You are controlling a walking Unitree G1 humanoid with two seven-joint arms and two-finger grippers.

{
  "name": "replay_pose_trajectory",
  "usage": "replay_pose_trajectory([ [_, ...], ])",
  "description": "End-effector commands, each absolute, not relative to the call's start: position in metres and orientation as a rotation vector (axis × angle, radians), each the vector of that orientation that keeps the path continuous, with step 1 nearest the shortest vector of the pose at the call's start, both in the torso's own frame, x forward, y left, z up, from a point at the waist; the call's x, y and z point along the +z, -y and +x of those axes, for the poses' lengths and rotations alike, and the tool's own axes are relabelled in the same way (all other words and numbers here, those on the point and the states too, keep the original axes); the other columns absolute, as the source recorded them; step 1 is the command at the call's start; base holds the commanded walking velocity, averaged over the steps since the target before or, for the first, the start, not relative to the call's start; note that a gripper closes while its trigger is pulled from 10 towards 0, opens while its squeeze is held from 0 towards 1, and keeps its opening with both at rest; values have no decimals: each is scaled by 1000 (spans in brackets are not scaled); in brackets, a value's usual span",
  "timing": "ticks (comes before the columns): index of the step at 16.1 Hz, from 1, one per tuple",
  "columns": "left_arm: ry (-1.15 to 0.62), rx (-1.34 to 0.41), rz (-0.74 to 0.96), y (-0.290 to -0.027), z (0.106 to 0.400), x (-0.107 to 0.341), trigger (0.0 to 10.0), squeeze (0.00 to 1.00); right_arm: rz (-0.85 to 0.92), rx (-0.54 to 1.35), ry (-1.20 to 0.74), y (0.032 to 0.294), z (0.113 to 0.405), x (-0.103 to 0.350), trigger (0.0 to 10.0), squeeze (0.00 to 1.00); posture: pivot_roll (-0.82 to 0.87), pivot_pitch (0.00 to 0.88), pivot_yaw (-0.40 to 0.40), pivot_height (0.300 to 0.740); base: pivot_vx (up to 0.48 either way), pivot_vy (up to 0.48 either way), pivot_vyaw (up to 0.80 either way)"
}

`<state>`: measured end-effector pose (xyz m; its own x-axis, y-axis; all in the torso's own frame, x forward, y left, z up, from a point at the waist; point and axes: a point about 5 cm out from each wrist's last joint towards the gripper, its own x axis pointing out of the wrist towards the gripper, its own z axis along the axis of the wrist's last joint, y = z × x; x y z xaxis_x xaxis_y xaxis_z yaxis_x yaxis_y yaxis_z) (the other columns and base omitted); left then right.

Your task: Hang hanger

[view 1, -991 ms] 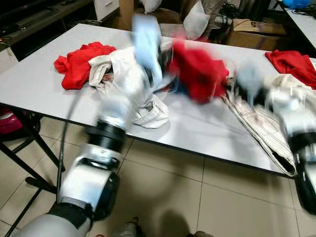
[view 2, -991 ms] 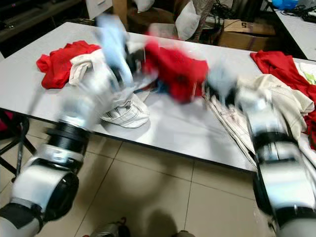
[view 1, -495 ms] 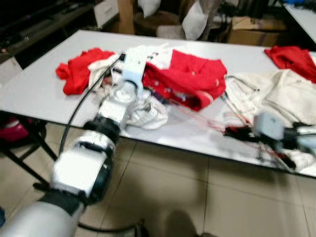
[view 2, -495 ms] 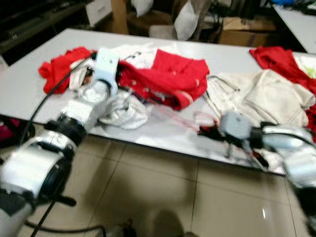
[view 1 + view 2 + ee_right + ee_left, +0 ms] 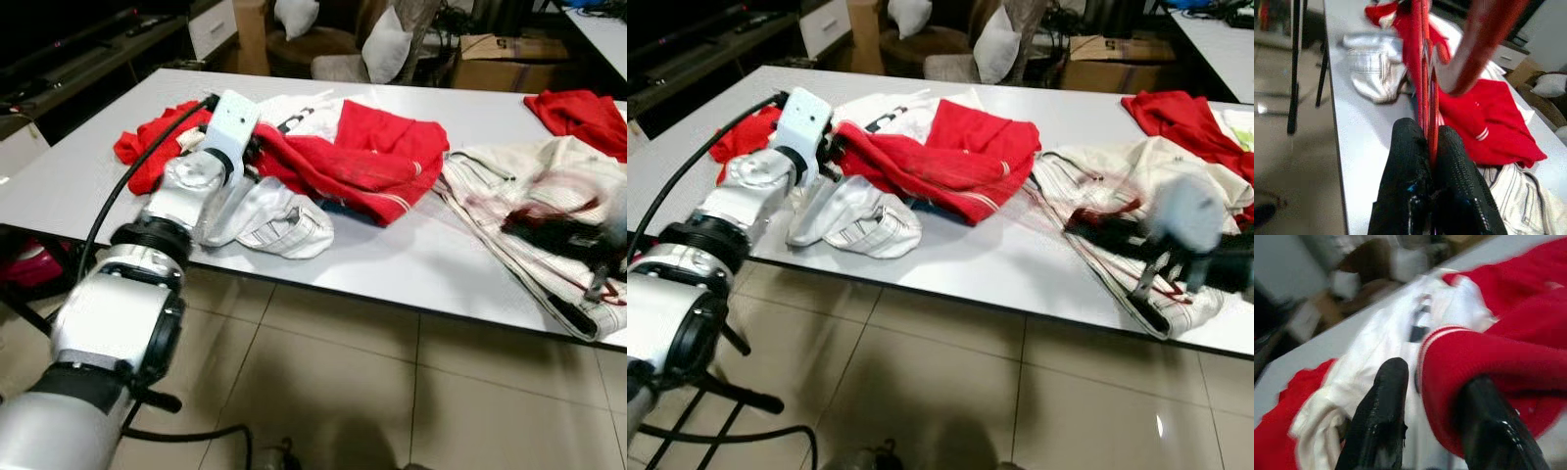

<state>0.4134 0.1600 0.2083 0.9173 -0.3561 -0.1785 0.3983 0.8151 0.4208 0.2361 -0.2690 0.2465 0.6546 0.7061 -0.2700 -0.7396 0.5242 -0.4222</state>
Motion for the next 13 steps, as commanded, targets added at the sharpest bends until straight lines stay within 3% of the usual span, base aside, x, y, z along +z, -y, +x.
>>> replay_pose_trajectory([
  [1, -134, -537, 543, -165, 409, 207, 10000, 1000, -493, 838, -59, 268, 232, 250, 10000, 0, -174, 0, 128, 740, 0, 0, 0],
  [6, -396, -957, 740, -201, 375, 195, 10000, 1000, -358, 708, -72, 251, 225, 235, 10000, 0, -164, 0, 112, 740, 0, 0, 0],
  [8, -451, -1065, 661, -214, 358, 200, 10000, 1000, -312, 656, -76, 248, 225, 234, 10000, 0, -166, 0, 108, 740, 0, 0, 0],
  [12, -298, -1228, 222, -222, 328, 231, 10000, 1000, -221, 467, -106, 245, 228, 222, 10000, 0, -167, 0, 103, 740, 0, 0, 0],
  [13, -60, -1235, -49, -216, 324, 258, 10000, 1000, -175, 414, -50, 233, 226, 220, 10000, 0, -163, 0, 107, 740, 0, 0, 0],
])
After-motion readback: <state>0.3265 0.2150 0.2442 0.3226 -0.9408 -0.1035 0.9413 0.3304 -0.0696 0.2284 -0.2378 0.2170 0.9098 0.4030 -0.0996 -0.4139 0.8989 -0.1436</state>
